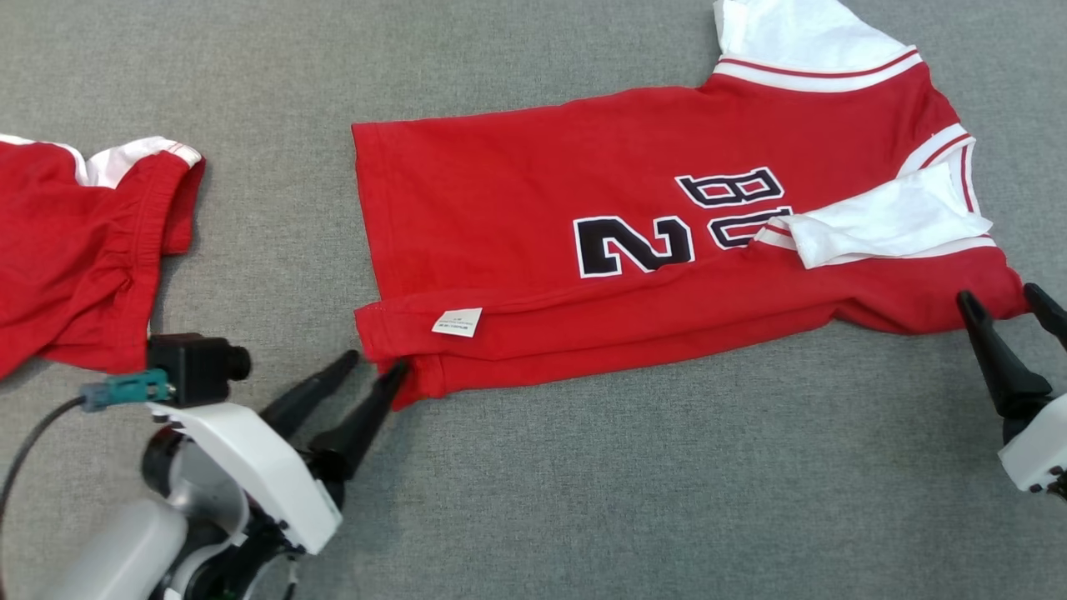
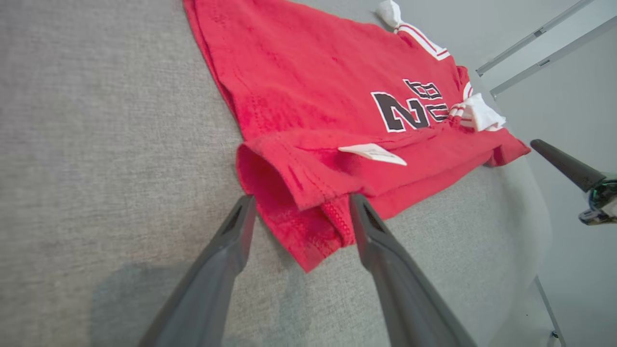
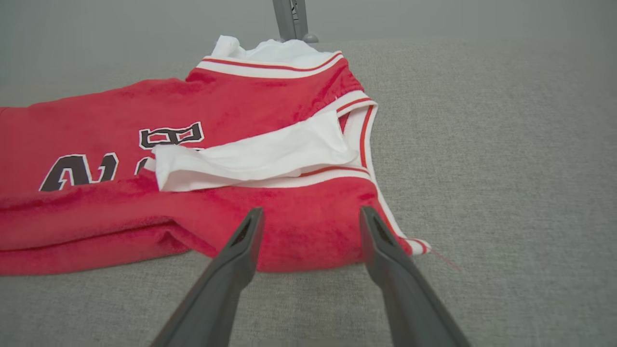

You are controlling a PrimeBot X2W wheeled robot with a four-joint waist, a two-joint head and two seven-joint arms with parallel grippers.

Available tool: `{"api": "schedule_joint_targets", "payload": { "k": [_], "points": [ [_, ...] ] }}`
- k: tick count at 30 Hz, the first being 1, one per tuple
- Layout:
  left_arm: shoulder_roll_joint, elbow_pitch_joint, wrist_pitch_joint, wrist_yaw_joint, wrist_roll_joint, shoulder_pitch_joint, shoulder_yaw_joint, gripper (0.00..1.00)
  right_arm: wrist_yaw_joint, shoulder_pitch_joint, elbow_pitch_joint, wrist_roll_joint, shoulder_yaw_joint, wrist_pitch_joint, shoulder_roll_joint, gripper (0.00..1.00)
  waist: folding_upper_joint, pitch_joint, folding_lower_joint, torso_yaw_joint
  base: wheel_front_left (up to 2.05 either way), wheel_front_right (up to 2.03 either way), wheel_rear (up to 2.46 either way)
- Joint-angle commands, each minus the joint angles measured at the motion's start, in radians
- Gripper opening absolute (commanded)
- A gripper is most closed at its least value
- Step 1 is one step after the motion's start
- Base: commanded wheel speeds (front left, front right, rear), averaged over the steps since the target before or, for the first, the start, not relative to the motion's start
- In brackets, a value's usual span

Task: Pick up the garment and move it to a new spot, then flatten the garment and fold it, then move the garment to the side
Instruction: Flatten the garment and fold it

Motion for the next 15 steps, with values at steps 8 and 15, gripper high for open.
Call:
{"api": "schedule_joint_targets", "payload": {
  "k": [8,15],
  "points": [
    [-0.056,0.032,0.008,-0.009,-0.004,-0.026,-0.036,1.00,0.000,-0.010,-0.028,-0.150,-0.078,0.046,0.003,1.00,0.0000,0.036,0.0000,0.008,0.00,0.00,0.00],
    [-0.075,0.071,0.024,-0.028,-0.004,-0.058,-0.052,1.00,0.000,-0.021,-0.010,-0.206,-0.099,0.129,0.020,1.00,0.0000,0.065,0.0000,0.019,0.00,0.00,0.00]
  ]
}}
